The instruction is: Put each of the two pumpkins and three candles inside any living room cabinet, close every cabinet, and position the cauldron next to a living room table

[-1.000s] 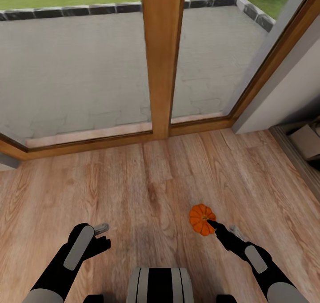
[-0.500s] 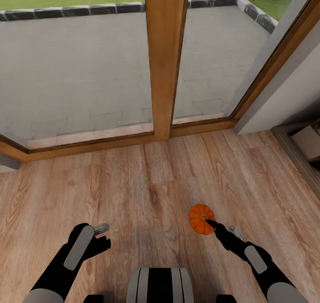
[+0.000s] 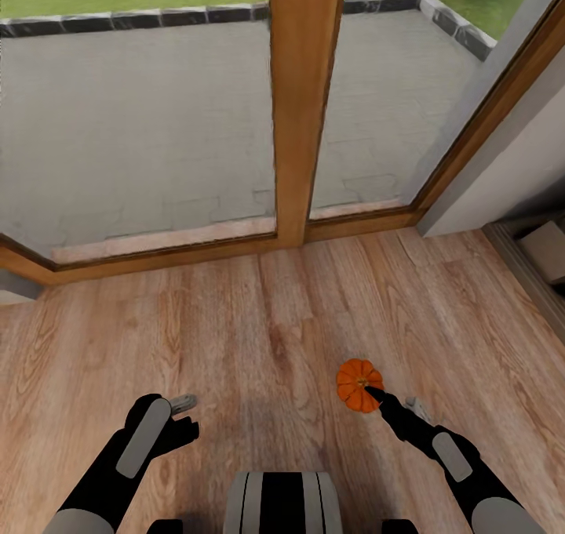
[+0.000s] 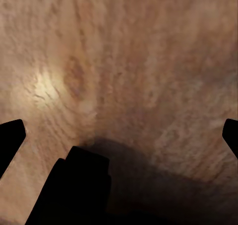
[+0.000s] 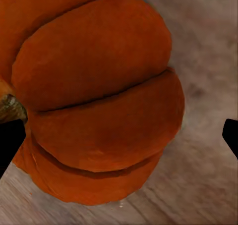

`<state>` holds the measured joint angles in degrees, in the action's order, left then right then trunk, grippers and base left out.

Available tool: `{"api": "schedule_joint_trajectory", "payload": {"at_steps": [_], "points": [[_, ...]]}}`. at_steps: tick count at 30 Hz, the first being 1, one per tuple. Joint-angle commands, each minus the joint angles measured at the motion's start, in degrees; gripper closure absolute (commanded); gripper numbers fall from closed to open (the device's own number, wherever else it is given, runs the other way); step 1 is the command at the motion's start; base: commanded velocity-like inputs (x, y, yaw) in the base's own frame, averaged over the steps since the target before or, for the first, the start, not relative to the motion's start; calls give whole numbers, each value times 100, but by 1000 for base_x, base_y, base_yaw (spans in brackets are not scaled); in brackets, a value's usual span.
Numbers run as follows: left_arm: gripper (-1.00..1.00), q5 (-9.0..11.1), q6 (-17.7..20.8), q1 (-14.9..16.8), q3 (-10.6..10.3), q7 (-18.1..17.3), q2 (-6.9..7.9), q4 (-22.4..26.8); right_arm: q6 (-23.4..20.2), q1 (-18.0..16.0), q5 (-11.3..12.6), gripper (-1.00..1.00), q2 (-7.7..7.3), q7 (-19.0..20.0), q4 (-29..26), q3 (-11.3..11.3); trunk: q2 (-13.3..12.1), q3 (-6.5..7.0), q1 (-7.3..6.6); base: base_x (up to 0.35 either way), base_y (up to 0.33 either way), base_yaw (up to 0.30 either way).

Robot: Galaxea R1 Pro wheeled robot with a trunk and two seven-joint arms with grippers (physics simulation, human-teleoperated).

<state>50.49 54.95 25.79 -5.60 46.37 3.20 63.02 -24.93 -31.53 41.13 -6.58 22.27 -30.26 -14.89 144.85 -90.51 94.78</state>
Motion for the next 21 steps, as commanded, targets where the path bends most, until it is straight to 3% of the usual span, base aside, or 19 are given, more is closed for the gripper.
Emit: {"api": "schedule_joint_trajectory", "payload": {"at_steps": [1, 16, 21], "points": [[-100, 58, -1, 5, -25, 57, 5, 0, -21, 0, -122, -100, 8, -134, 12, -21, 1, -3, 1, 0, 273, 0], [-100, 58, -2, 5, -29, 59, 5, 0, -16, -1, -124, -100, 8, -130, 12, -17, 1, -3, 1, 0, 37, 0], [-100, 58, -2, 5, -29, 62, 5, 0, 190, 6, -146, -100, 8, -127, 5, -7, 1, -3, 1, 36, 0, 0]]}}
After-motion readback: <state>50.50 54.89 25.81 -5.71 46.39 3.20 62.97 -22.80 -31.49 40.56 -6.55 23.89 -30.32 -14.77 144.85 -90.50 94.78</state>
